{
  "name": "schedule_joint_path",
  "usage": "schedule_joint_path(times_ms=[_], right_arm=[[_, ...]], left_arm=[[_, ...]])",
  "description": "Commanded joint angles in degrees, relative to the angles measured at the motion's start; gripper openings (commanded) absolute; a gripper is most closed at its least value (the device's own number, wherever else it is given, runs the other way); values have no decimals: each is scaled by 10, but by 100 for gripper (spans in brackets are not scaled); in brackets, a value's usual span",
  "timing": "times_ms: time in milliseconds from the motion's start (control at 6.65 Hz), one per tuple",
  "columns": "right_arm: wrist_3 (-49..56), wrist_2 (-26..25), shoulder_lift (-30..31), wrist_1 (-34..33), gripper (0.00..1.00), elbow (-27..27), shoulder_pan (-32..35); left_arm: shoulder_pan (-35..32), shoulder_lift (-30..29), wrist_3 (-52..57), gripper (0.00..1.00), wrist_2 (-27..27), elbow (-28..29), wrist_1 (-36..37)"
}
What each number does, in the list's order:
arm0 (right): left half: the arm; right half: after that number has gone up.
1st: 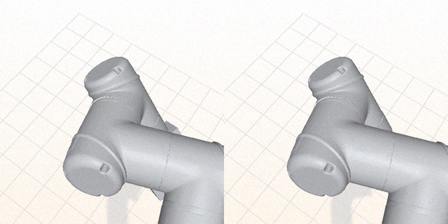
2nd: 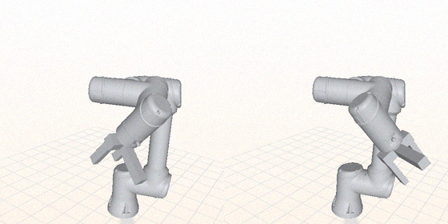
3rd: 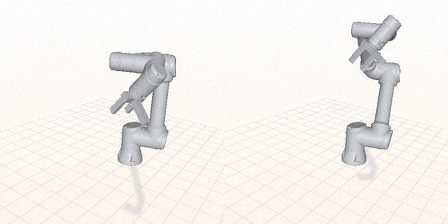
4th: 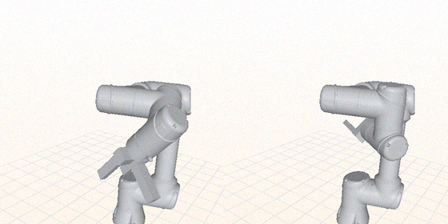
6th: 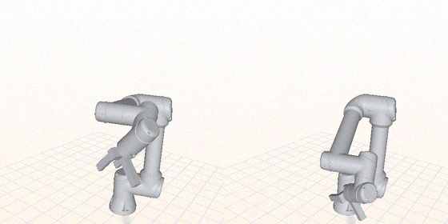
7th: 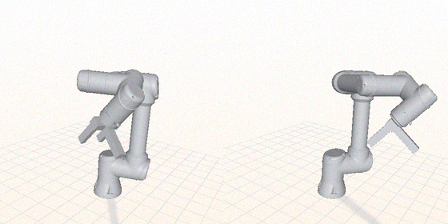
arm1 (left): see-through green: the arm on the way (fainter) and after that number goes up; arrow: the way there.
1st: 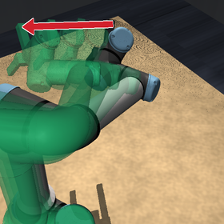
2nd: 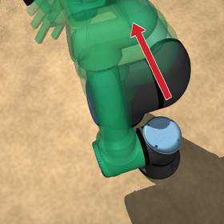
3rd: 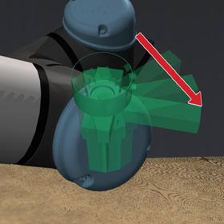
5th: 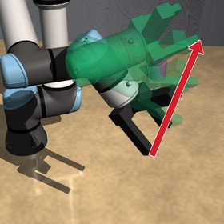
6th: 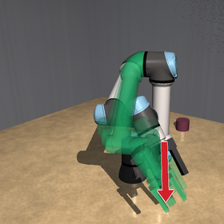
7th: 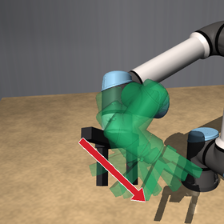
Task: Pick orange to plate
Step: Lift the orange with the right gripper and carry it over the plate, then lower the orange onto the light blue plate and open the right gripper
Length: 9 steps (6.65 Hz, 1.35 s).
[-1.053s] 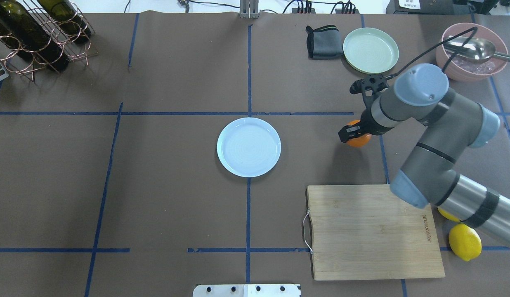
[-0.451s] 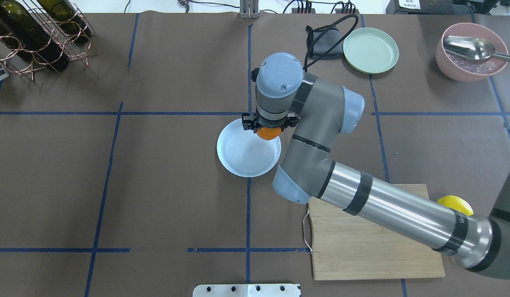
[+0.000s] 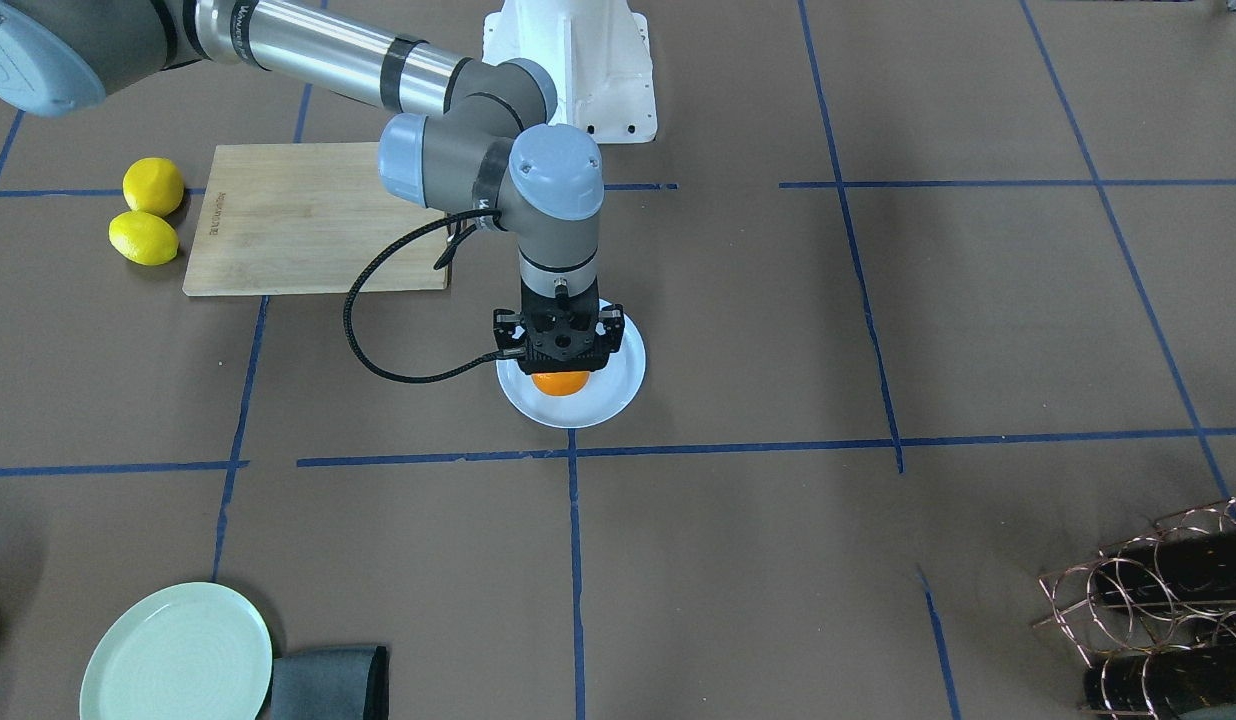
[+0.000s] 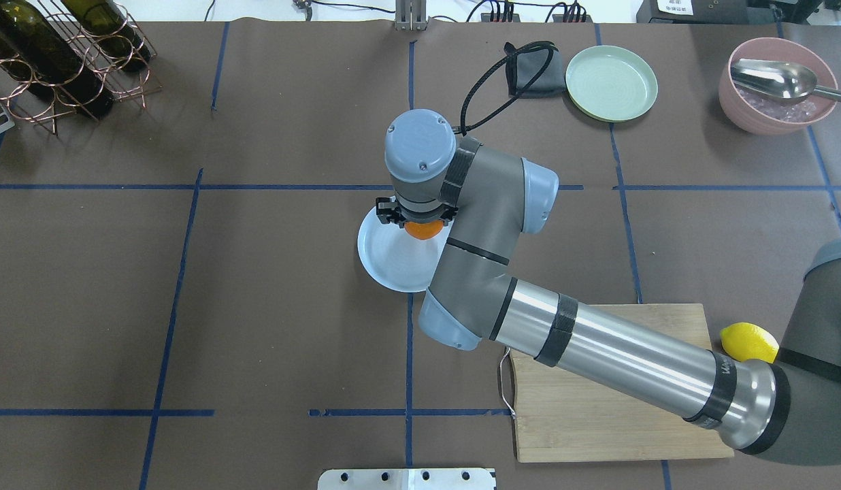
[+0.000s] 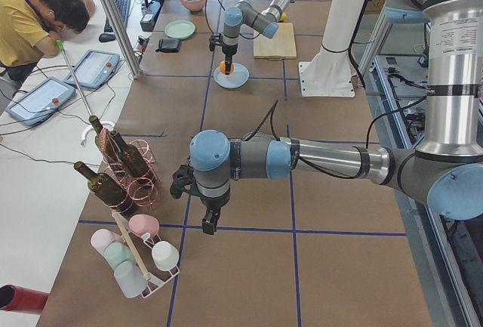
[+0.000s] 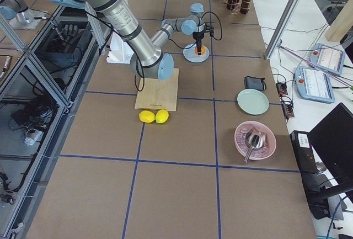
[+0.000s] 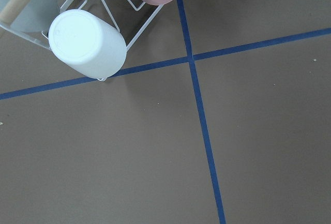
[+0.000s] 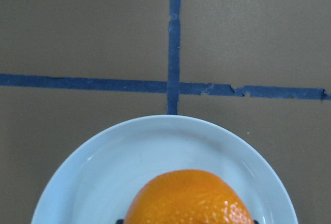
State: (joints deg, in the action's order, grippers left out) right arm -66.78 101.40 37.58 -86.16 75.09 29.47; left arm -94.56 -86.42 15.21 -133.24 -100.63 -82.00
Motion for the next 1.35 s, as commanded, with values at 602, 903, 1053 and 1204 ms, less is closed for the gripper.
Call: schedule_joint_path(times_ms=[602,903,1053,1204], right_arm=[[-27,-16,-4,3,100,-13,-19],[3,31,0,-3,100,21,35],[51,87,27,-9,100,58,84],[174,152,80,-39,100,115,144]], left_arm=[[1,-2,-1,100,-1,0,0],[1,-2,0,100,-1,0,0],[1,-2,0,100,-1,0,-1],[0,-1,5,100,-4,16,-2]])
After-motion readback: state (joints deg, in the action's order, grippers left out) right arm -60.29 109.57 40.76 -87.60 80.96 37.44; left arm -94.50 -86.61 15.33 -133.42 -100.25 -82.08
